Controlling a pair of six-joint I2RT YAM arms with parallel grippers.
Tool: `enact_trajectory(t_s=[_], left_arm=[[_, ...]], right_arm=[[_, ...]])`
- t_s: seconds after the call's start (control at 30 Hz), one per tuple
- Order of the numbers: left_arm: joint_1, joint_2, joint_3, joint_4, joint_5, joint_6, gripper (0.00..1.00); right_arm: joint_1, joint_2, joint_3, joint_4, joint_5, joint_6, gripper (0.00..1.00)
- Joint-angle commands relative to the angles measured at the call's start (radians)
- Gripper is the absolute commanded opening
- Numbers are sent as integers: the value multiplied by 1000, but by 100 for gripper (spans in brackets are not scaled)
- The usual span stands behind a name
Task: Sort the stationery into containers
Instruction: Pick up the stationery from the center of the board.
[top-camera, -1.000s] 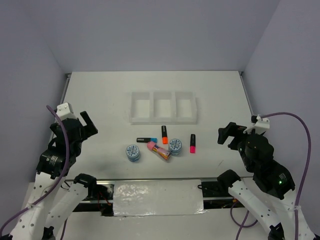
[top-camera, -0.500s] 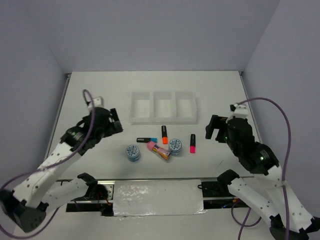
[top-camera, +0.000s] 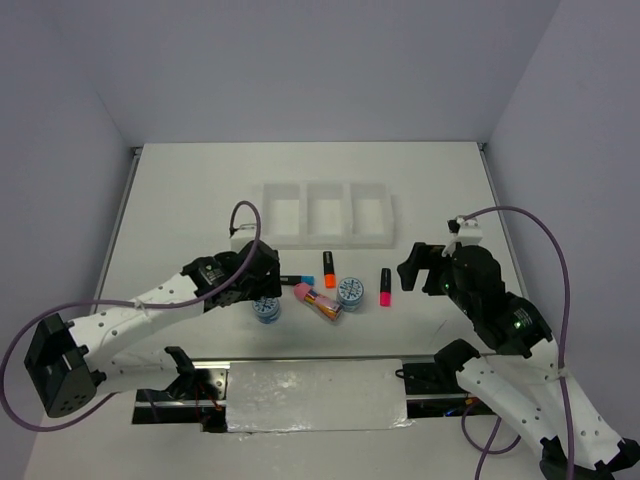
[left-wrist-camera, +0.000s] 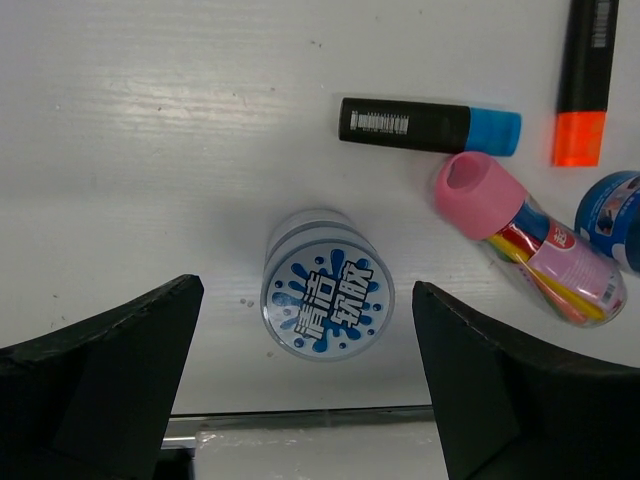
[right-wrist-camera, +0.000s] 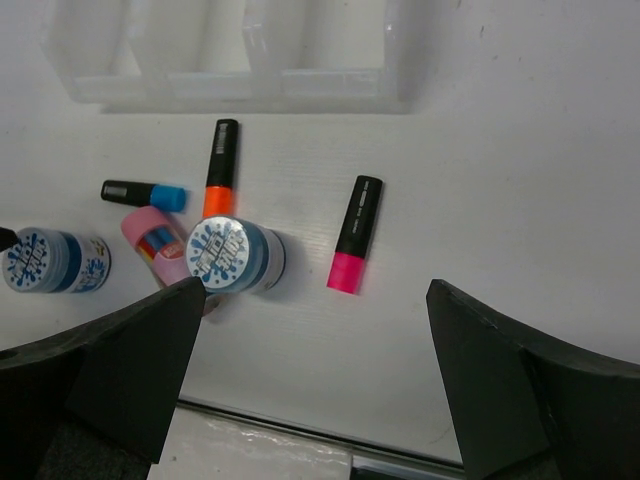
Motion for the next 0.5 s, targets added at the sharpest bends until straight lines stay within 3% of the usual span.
enact_trajectory(t_s=[0.0,0.33,0.47], left_arm=[[-22,21,-15,36,12,-11,99],[-59,119,-42,88,15,10,99],[-65,134,-45,89,11,7,93]], right_arm=[[8,-2,-13,50,-51,-19,100],[7,15,-40,88,-120,-44,100],[8,26,-48,96,-126,-46,100]])
